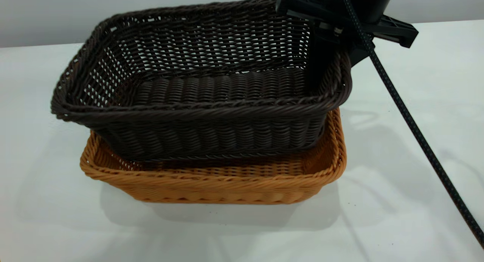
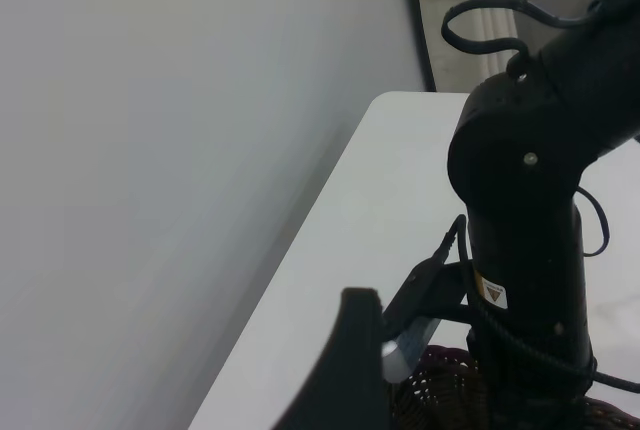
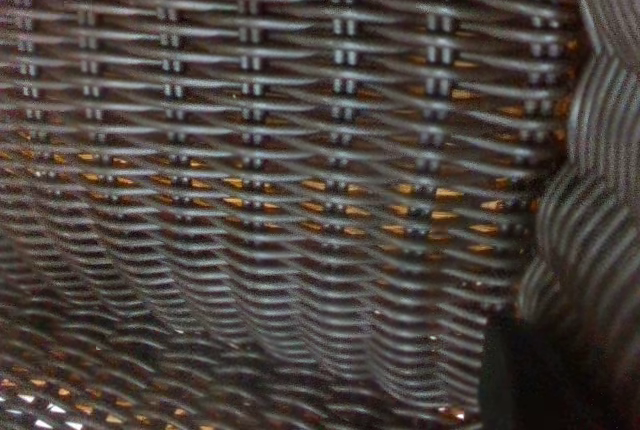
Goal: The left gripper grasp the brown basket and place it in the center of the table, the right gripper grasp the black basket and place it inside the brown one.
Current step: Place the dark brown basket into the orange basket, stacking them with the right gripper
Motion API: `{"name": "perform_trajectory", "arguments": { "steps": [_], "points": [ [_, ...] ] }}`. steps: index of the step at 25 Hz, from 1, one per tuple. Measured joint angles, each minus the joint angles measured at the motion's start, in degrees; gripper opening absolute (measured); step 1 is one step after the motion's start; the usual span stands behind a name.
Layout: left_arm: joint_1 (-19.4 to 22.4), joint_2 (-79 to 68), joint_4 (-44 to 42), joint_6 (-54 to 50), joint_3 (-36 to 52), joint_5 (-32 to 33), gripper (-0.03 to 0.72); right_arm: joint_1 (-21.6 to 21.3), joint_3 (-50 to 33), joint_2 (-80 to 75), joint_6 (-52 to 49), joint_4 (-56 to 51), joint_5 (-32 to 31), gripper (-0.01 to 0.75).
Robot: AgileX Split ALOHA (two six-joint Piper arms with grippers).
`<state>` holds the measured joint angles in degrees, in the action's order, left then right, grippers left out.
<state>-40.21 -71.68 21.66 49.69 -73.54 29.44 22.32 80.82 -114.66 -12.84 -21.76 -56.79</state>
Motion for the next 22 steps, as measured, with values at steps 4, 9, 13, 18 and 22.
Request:
{"name": "perform_trajectory", "arguments": {
  "steps": [4, 9, 13, 18, 22],
  "points": [
    [0.0, 0.0, 0.0, 0.0, 0.0, 0.0, 0.667, 0.1, 0.0, -2.0, 0.1, -0.5, -0.3, 0.121],
    [0.0, 0.0, 0.1, 0.0, 0.0, 0.0, 0.667, 0.1, 0.0, -4.4, 0.0, -0.6, -0.2, 0.121],
    [0.0, 0.0, 0.1, 0.0, 0.0, 0.0, 0.667, 0.1, 0.0, -4.4, 0.5, -0.7, 0.8, 0.121],
    [0.0, 0.0, 0.1, 0.0, 0.0, 0.0, 0.667, 0.1, 0.0, -4.5, 2.6, -0.5, 0.7, 0.121],
    [0.0, 0.0, 0.1, 0.0, 0.0, 0.0, 0.667, 0.1, 0.0, -4.5, 2.6, 0.2, 0.5, 0.121]
  ]
}}
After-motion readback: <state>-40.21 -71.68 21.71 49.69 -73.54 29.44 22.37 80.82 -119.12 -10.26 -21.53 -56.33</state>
